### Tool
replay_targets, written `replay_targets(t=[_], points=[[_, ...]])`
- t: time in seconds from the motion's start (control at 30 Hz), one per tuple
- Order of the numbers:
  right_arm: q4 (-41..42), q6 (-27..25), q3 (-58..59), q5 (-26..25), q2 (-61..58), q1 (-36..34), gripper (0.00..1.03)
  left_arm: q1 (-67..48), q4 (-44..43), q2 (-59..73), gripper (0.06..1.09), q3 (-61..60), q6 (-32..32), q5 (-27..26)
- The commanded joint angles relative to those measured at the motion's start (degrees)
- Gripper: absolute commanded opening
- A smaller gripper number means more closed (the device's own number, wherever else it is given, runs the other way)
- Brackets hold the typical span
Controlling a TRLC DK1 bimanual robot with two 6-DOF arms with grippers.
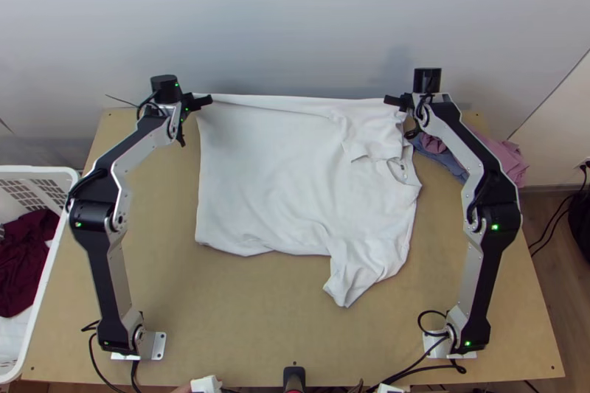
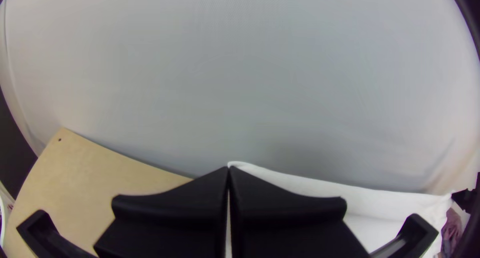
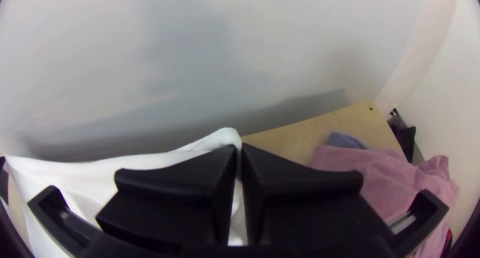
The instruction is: Fold the t-shirt
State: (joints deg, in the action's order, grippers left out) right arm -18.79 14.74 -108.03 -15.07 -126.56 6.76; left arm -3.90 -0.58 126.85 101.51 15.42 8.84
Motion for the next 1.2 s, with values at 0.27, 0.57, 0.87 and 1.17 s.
replay_targets(t=[0.27,0.57,0.87,1.17], points=[[-31.6,10.2,-22.9,6.3,-9.2,0.3,0.65,-0.4,2.6,5.6,0.10,4.7,-0.1,0.1],[-43.0,14.3,-19.9,21.7,-6.9,0.0,0.74,-1.8,3.1,5.7,0.10,5.3,-0.2,0.1],[-44.7,12.0,-13.5,21.8,-5.3,-0.8,0.82,-2.3,4.0,5.6,0.10,5.7,-0.2,0.1],[-43.0,10.9,-11.4,21.7,-6.8,-1.4,0.81,-2.5,4.8,6.1,0.10,7.3,-0.2,0.1]])
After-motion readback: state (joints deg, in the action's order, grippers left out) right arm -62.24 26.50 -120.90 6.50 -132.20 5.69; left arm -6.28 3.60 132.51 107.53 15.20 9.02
